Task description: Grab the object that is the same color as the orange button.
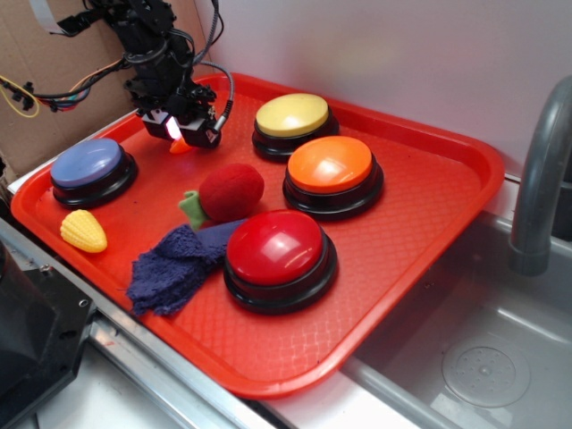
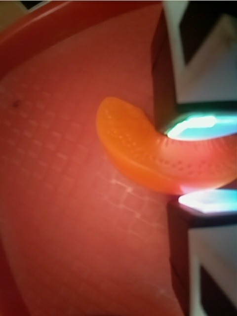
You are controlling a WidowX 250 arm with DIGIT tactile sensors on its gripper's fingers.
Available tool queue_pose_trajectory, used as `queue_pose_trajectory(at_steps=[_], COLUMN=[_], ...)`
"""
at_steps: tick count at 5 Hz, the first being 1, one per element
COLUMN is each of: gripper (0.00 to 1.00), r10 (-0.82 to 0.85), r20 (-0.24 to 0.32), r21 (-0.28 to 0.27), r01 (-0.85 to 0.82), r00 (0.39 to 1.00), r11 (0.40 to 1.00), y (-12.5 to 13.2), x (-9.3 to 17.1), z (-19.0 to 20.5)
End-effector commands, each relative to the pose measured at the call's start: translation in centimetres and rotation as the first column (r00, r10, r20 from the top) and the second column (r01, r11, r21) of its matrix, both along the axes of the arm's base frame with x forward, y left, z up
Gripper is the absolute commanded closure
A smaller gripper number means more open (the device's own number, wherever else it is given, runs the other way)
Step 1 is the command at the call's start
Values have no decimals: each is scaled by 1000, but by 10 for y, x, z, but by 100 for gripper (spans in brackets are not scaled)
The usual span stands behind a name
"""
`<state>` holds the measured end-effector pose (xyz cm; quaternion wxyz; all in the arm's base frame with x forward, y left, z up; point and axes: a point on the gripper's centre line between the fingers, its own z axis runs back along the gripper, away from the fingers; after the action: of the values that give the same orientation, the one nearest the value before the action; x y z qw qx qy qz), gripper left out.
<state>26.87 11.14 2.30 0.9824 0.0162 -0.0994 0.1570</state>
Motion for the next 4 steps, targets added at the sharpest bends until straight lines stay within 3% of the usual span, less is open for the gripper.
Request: queue_pose_trajectory(at_steps=[1,3,4], gripper=[100,100,100], r10=[-29,-88,-137], r20=[98,58,2], r21=[60,39,21], r01=[23,86,137], r00=[995,994,991], r11=[998,995,990], y=[-12,-47,-66], x=[7,-8,-20], z=[77,111,119])
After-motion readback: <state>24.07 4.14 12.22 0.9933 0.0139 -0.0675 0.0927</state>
